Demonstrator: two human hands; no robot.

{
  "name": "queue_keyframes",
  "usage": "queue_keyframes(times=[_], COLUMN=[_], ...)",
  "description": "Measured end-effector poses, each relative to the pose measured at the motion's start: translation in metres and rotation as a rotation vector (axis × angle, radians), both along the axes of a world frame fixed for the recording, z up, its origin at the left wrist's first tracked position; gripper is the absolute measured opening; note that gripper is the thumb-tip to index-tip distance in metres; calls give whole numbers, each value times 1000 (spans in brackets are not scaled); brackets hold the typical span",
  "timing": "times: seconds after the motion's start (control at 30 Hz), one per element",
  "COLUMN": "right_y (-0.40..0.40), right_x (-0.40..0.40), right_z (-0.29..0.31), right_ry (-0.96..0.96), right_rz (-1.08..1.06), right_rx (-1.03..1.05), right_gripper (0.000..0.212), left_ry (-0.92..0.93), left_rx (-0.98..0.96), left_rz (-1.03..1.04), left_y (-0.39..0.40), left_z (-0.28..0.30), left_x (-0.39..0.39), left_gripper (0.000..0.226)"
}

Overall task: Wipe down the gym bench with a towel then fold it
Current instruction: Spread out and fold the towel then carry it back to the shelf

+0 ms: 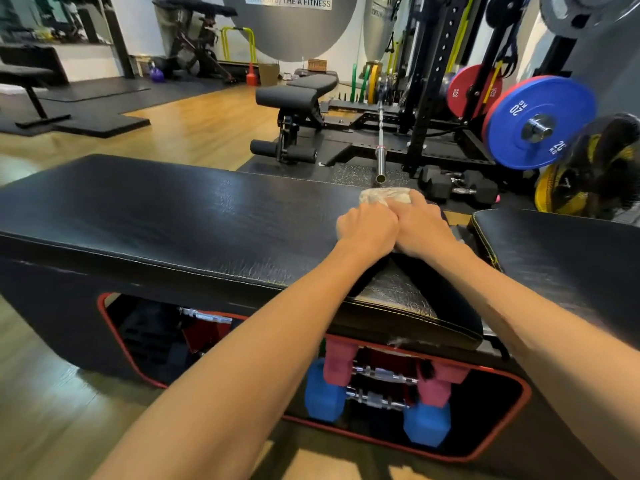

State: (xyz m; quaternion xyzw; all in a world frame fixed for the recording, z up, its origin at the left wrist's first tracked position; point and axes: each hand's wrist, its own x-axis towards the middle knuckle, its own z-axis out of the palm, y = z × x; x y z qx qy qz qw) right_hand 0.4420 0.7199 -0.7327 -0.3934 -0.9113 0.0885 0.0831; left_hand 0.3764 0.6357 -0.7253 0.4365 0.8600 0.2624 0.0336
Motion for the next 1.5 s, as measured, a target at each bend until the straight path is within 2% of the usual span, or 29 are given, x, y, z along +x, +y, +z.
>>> queue_keyframes(times=[0.2, 0.37, 0.6, 0.7, 0.8, 0.87, 0.93, 1.0, 1.07, 1.13, 1.23, 1.37, 1.5], right_y=[-45, -109, -189, -182, -154, -131, -111, -101, -97, -99, -107, -116, -126], right_x=[-36, -107, -197, -201, -174, -147, -127, -120, -125, -132, -142, -153, -173], right_z=[-1, -1, -7, 3, 19, 20, 14, 8, 1, -6, -16, -18, 8], right_ry=[-24, -39, -2, 29, 327, 408, 317, 172, 115, 141, 233, 428, 540], right_rz=[81, 241, 389, 438, 572, 606, 685, 755, 812, 856, 899, 848, 820], right_rx=[120, 123, 58, -125, -371, -305, -139, -71, -26, 63, 165, -32, -156], right_gripper=[50, 62, 51, 57, 49, 48, 64, 79, 87, 89, 72, 44, 39], left_ry=[44, 64, 10, 133, 429, 516, 599, 651, 645, 642, 592, 360, 249], left_rx=[-37, -101, -128, -77, 38, -42, -194, -230, -212, -205, -161, 88, 121], left_rz=[104, 268, 504, 444, 197, -6, -115, -132, -112, -100, -58, -7, 6], left_y=[-46, -118, -205, -227, -246, -253, -252, -246, -239, -233, -229, -230, -229], left_z=[0, 2, -1, -11, -11, -7, -3, -4, -3, -2, -4, -14, -6], left_x=[-32, -89, -159, -171, -174, -177, -178, -182, -183, -185, -185, -192, -201], left_gripper=[36, 36, 43, 48, 72, 81, 87, 81, 68, 57, 42, 42, 52])
